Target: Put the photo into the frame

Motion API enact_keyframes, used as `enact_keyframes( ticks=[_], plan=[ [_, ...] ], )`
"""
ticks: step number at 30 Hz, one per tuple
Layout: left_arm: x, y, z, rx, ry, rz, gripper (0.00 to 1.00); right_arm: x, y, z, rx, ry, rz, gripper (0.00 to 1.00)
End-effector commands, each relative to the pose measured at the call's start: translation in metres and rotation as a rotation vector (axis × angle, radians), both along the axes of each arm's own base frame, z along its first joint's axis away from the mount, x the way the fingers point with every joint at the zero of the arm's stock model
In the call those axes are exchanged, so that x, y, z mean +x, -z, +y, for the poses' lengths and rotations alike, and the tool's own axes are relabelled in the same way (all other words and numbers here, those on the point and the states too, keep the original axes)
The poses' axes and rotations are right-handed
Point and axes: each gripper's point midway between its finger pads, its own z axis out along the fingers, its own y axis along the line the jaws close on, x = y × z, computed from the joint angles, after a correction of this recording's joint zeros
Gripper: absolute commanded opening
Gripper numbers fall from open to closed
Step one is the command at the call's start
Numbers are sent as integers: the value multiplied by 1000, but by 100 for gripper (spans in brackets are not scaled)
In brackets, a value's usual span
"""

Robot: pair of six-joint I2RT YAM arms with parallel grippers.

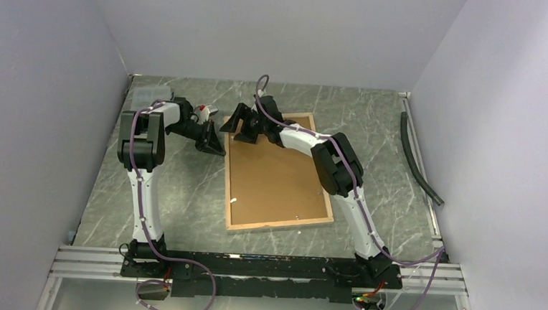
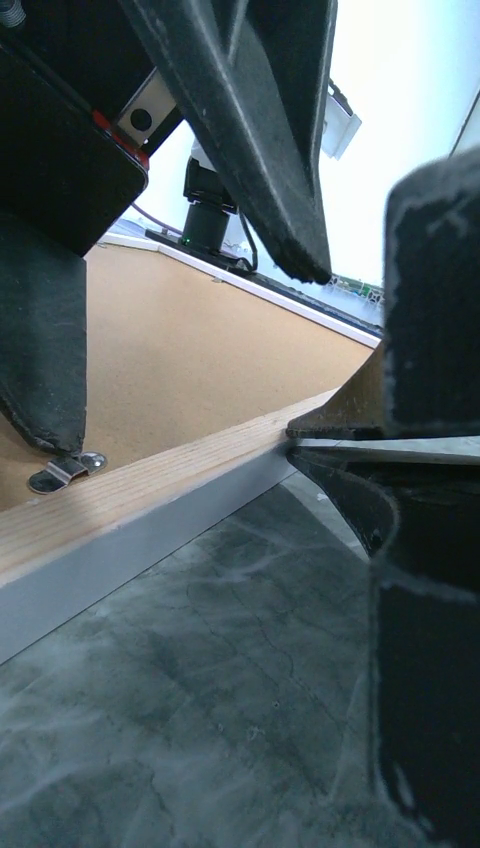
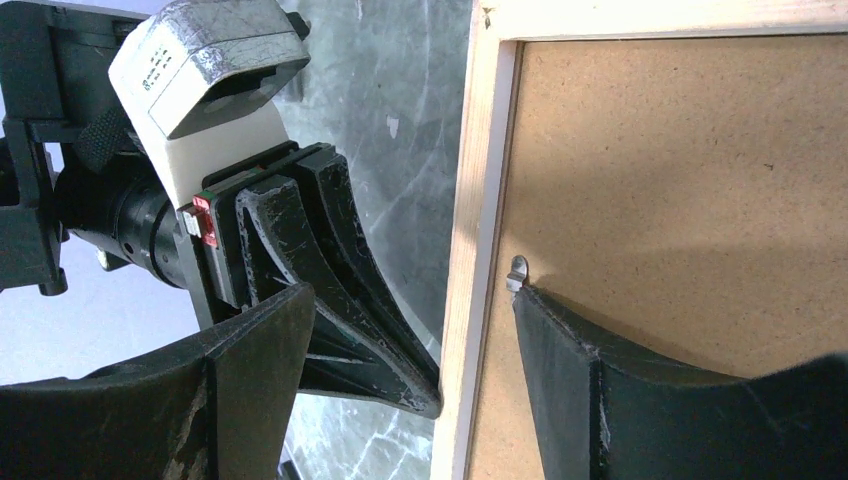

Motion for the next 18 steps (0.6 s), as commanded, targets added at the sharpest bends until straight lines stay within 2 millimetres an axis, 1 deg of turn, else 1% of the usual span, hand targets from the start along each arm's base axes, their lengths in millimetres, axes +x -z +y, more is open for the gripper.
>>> enact_keyframes(
  ticks=[1, 11, 18],
  plan=[
    [-10, 21, 1, 88, 37, -2, 8, -5, 11, 6, -14, -17, 7, 77],
    [-11, 20, 1, 95, 40, -8, 7, -10, 20, 10, -47, -28, 13, 76],
    [-11, 21, 2, 100, 45, -9, 7, -13, 16, 15, -40, -26, 18, 76]
  ],
)
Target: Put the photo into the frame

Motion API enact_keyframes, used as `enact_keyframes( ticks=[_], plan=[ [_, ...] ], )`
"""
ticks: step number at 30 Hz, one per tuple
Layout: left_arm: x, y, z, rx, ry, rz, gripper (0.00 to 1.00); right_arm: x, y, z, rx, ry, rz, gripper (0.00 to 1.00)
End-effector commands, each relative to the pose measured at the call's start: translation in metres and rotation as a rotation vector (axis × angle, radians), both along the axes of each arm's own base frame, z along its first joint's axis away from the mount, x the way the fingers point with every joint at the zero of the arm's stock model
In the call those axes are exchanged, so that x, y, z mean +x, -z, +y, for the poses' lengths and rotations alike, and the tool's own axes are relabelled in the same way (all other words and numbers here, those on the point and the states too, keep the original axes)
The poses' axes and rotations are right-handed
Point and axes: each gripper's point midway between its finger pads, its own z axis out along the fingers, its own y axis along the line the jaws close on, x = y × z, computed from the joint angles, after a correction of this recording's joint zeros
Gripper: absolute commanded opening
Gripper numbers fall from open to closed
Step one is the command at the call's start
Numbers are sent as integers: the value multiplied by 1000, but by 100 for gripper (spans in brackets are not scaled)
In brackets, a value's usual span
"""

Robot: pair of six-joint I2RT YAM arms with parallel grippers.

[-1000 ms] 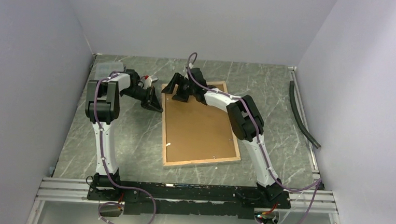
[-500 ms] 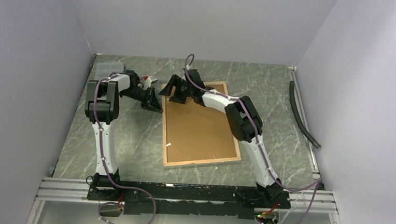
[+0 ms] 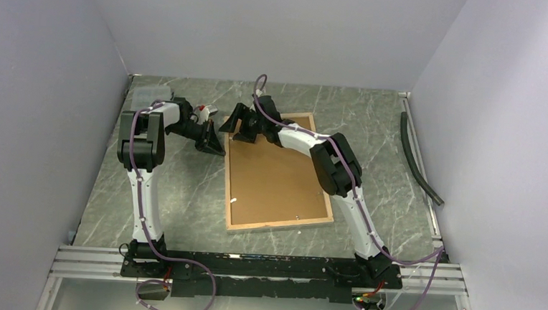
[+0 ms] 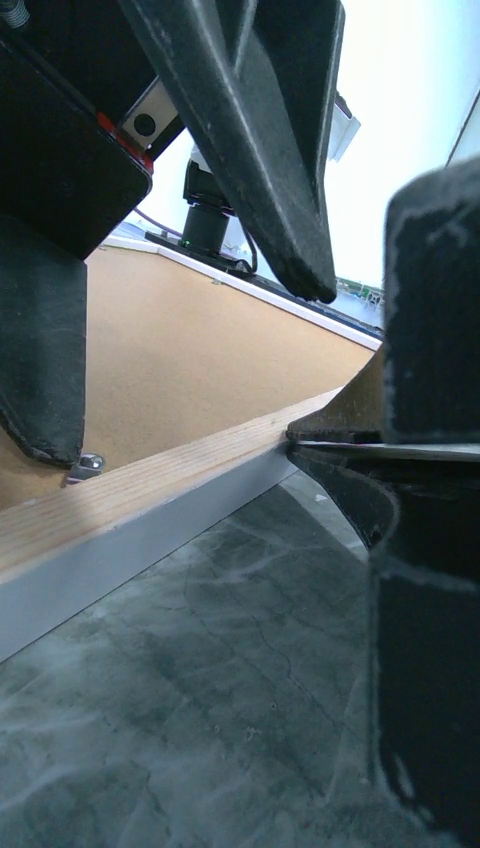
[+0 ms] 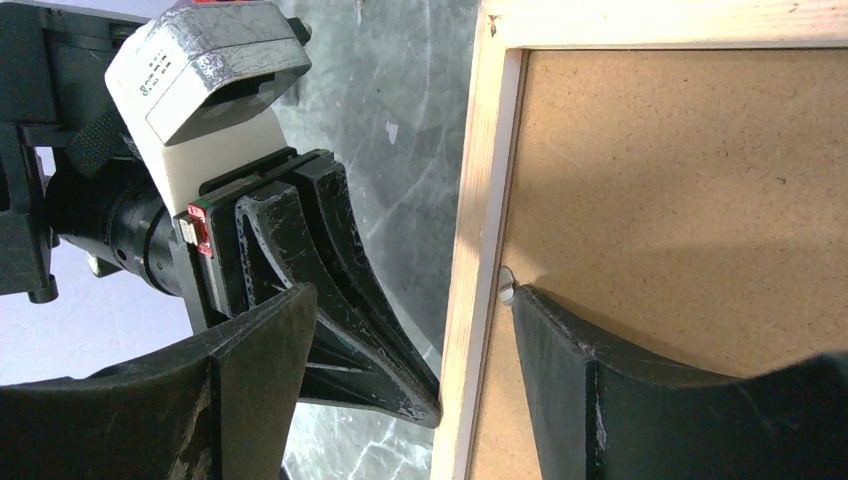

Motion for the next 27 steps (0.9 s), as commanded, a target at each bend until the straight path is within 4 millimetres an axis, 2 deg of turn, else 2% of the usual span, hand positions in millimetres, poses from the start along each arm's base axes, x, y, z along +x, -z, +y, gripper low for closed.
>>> enact_keyframes(
  ticks=[1, 9, 17, 21, 24, 27],
  plan=[
    [-10, 22, 2, 104, 45, -11, 6, -15, 16, 12, -29, -22, 33, 76],
    [-11, 22, 3, 112, 53, -19, 6, -17, 16, 17, -13, -32, 30, 76],
    [-12, 22, 3, 113, 56, -18, 5, -21, 8, 29, 24, -132, -4, 76],
    [-12, 22, 4, 117, 58, -19, 5, -19, 7, 27, 12, -138, -14, 76],
    [-12, 20, 5, 119, 56, -22, 5, -14, -1, 22, 18, -122, -37, 77],
    [-8, 14, 5, 113, 47, -31, 5, -6, -19, 18, 28, -114, -81, 78]
  ],
)
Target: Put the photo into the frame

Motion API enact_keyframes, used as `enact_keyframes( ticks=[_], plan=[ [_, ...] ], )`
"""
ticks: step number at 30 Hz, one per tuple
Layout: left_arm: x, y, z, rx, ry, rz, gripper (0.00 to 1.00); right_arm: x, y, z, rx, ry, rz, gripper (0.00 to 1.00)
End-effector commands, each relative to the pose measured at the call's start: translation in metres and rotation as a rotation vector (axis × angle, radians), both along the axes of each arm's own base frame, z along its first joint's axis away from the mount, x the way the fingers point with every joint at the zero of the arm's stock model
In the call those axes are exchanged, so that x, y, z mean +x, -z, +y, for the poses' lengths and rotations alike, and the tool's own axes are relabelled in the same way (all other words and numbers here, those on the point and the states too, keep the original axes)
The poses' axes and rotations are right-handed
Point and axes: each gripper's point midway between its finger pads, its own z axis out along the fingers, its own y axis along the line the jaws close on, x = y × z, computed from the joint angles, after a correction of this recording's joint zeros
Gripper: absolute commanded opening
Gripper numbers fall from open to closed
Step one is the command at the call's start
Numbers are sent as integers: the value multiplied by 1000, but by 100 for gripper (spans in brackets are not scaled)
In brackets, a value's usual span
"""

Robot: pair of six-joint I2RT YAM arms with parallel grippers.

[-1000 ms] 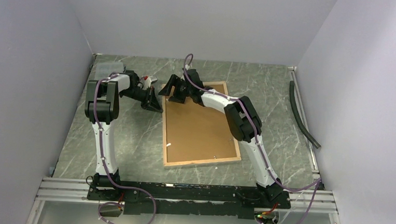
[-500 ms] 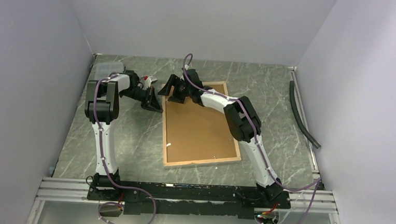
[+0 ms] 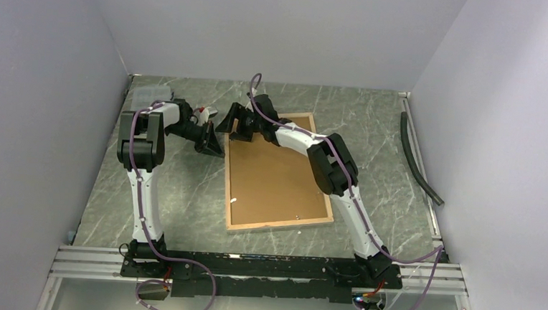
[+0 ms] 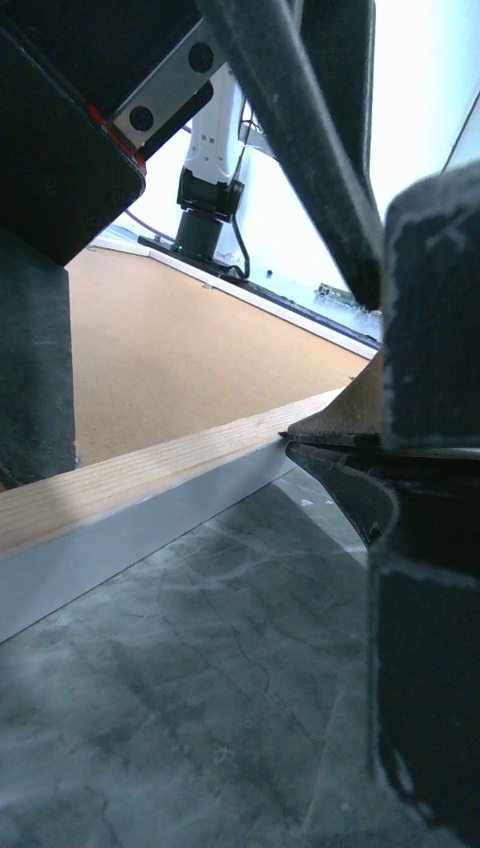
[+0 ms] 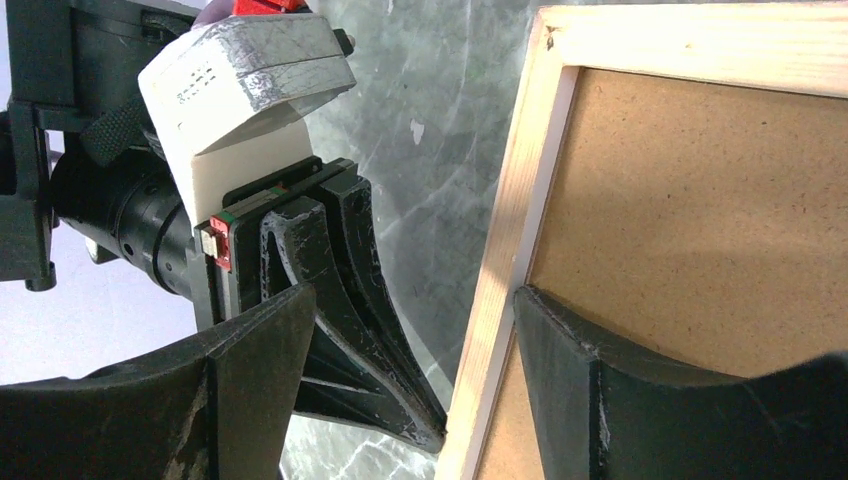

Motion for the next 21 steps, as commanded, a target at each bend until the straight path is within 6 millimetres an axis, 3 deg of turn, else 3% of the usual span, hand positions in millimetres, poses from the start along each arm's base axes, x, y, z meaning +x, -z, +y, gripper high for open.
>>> enact_keyframes(
  ticks=[1, 4, 7, 9, 11, 13, 18, 21],
  plan=[
    [0, 11, 6, 105, 38, -61, 5, -2, -28, 2, 19, -41, -67, 79],
    [1, 1, 8, 98, 31, -74, 5, 9, -65, -9, 53, -34, -125, 82],
    [-3, -5, 9, 107, 46, -88, 5, 22, -106, -34, 75, 6, -184, 88],
    [-8, -5, 15, 146, 69, -119, 5, 31, -124, -63, 73, 71, -204, 97],
    [-15, -5, 23, 205, 96, -154, 5, 40, -131, -104, 55, 159, -212, 100],
    [-27, -4, 26, 237, 134, -165, 5, 45, -128, -151, 9, 263, -198, 100],
    [-67, 1, 20, 316, 250, -194, 6, 51, -89, -271, -200, 536, -86, 100],
    [-88, 7, 10, 377, 336, -233, 5, 53, -67, -321, -287, 659, -35, 100]
  ],
)
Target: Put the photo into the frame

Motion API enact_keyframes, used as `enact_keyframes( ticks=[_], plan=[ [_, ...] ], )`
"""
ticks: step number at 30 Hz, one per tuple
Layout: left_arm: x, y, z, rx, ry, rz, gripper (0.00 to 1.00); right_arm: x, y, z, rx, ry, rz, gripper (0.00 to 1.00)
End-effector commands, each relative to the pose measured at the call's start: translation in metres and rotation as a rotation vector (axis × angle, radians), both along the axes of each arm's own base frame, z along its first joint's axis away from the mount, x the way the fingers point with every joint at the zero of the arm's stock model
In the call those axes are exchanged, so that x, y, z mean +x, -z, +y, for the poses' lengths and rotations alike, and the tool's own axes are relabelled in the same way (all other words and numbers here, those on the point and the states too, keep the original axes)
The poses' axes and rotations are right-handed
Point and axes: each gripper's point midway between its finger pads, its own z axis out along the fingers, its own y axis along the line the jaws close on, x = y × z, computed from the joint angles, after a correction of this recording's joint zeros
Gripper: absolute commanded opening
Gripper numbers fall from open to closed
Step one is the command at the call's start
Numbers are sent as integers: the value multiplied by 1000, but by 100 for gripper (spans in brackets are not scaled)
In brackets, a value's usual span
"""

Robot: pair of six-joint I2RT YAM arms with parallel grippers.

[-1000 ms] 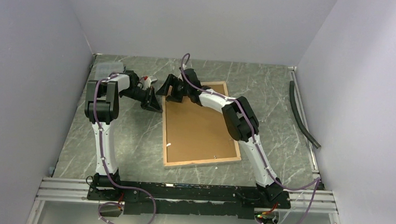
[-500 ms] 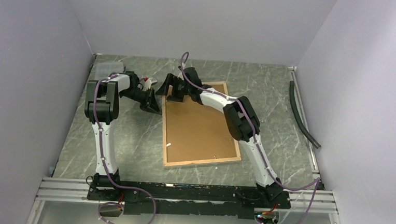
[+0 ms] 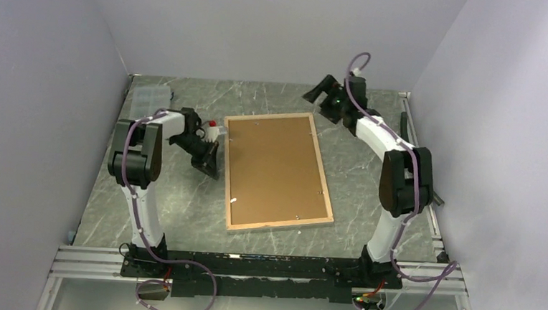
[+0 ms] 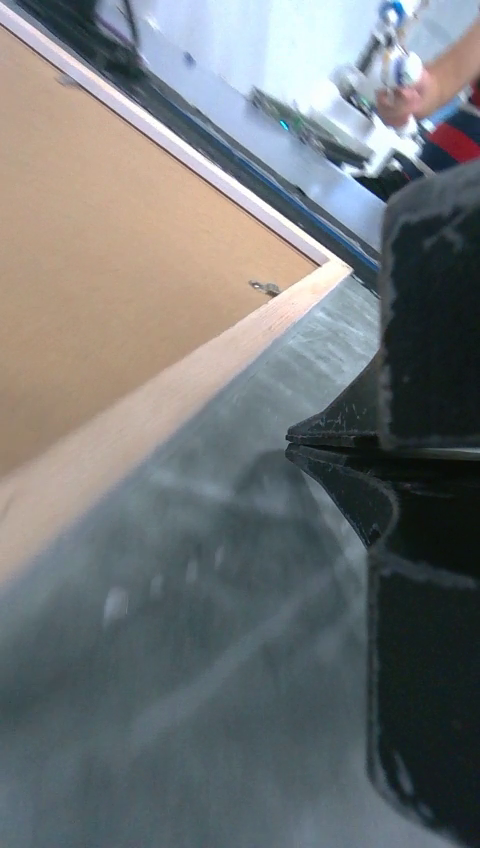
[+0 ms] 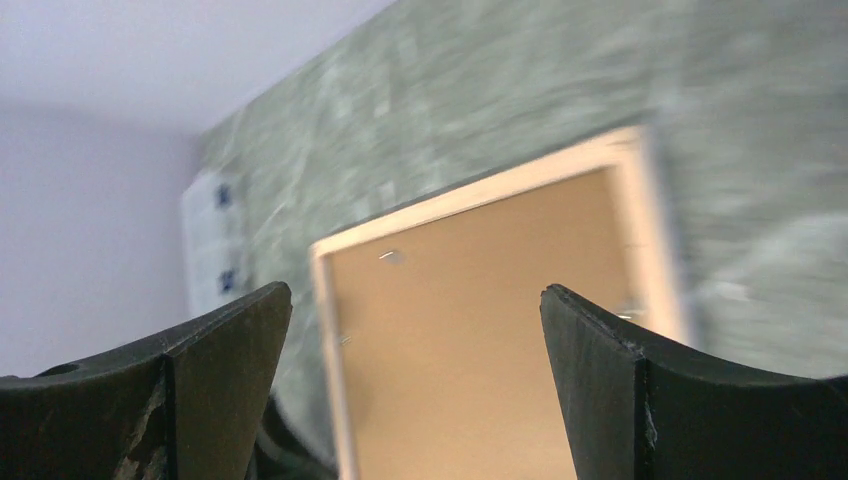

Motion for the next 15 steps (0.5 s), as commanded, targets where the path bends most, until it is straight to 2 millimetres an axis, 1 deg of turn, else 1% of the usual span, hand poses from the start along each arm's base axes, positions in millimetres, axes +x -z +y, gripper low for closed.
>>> enact_keyframes(
  ticks=[1, 3, 6, 9, 15],
  plan=[
    [-29, 2, -13, 113, 179, -98, 5, -7, 51, -64, -154, 181, 140, 100],
    [-38, 7, -18, 142, 222, -101, 5, -2, 63, -75, -184, 201, 172, 100],
    [-49, 13, -23, 174, 274, -98, 5, 4, 83, -80, -213, 207, 223, 100],
    [-59, 13, -27, 178, 310, -107, 5, 9, 97, -77, -204, 197, 239, 100],
    [-83, 18, -35, 200, 392, -93, 4, 22, 116, -57, -159, 139, 282, 100]
  ],
)
